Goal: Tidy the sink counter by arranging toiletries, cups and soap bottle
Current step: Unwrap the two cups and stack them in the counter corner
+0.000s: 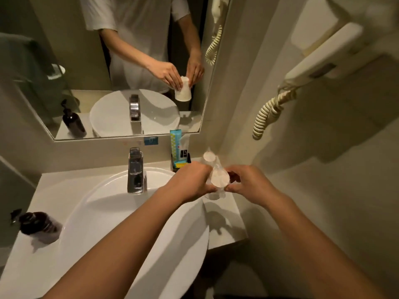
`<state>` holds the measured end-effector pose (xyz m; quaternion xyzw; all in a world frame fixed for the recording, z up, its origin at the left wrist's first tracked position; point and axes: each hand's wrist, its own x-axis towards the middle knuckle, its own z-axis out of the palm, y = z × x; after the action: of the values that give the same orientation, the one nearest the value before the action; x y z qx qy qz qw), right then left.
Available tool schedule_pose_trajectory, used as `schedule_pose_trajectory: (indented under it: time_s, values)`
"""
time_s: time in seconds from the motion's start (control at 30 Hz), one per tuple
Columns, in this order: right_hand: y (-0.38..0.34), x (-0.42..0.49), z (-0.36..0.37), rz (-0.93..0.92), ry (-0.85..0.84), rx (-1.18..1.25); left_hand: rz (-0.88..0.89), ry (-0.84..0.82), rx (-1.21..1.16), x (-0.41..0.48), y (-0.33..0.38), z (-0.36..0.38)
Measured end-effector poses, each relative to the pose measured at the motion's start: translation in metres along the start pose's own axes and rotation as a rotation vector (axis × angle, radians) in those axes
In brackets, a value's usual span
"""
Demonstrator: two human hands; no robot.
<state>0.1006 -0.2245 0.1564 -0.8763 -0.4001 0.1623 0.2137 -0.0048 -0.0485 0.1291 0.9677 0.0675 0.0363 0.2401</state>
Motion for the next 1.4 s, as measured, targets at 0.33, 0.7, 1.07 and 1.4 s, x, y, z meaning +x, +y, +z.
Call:
schedule_pose_trajectory:
  time_s: [0.33, 0.7, 1.07, 1.4]
  values:
    - [0.062, 0.052, 0.036, 0.136, -0.009, 0.027, -0.024, -0.037, -0.002, 0.061, -0.027, 0.061]
    - [0.094, 0.105, 0.077, 0.219, -0.066, -0.014, -0.122, -0.139, -0.105, 0.103, -0.070, 0.110]
    - [0.109, 0.131, 0.094, 0.295, -0.097, -0.047, -0.182, -0.200, -0.127, 0.130, -0.088, 0.138]
    - [0.113, 0.140, 0.100, 0.339, -0.117, -0.031, -0.210, -0.223, -0.154, 0.138, -0.095, 0.149]
